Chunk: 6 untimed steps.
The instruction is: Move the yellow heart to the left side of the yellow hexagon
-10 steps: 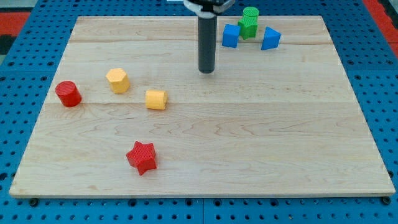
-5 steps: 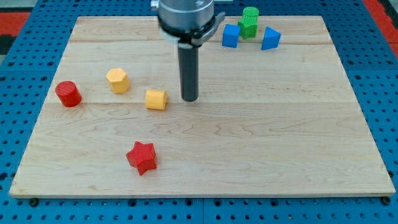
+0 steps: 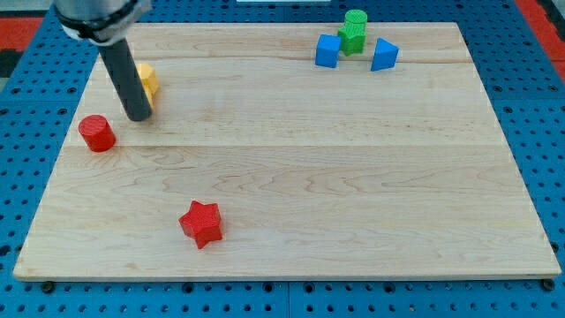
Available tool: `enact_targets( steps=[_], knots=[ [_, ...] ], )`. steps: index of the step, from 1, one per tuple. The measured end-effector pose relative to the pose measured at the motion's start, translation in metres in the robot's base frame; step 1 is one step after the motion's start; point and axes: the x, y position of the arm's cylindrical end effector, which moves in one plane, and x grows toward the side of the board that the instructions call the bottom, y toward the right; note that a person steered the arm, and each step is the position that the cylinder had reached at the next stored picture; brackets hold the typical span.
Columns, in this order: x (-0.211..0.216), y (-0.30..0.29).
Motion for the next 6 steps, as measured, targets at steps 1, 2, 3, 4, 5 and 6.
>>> enact_targets(
  steps=[1, 2, 3, 4, 5, 6],
  knots=[
    [-0.03, -0.032],
    [-0.05, -0.043],
    [-0.079, -0.043],
    [-0.095, -0.039],
    [-0.072, -0.044],
    [-0.004, -0.01]
  ],
)
